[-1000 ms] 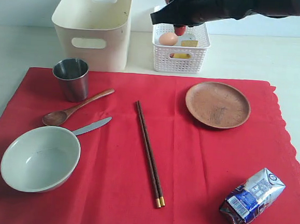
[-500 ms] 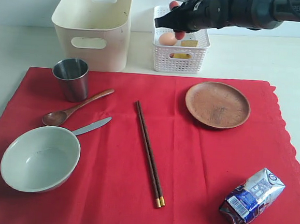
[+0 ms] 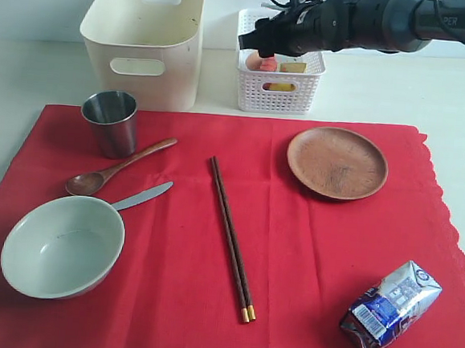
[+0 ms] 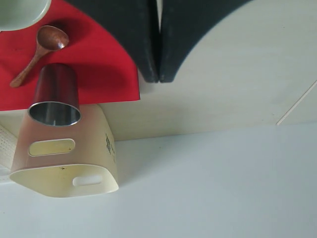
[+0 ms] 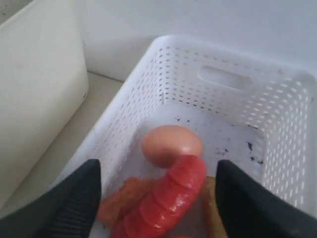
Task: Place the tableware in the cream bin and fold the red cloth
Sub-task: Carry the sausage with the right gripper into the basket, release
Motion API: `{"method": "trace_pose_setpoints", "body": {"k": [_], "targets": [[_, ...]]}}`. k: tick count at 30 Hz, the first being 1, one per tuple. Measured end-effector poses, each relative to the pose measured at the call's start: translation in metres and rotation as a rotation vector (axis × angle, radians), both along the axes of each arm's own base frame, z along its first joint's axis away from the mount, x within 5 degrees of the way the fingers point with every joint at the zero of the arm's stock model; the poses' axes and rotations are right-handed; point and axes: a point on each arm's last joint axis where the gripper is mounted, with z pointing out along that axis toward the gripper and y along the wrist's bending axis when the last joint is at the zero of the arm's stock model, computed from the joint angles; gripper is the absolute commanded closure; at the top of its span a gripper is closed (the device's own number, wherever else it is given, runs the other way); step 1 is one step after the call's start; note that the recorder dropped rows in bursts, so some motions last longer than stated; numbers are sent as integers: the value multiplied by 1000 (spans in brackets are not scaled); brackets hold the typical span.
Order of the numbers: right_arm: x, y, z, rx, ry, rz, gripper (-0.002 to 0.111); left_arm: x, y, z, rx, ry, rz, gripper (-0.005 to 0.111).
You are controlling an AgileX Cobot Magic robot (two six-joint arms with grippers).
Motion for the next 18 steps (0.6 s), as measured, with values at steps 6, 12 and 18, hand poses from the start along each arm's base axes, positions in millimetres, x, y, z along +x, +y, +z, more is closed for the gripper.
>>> {"method": "trace_pose_setpoints", "body": {"k": [6,12,18], "targets": [[-2,-1,-2,-7,48,-7,33,0,0,0,0,0,0,106],[-11,-5,21,-22,112,-9,33,0,0,0,0,0,0,106],[-26,-12,65,-29,143,-2,33,0,0,0,0,0,0,106]]}}
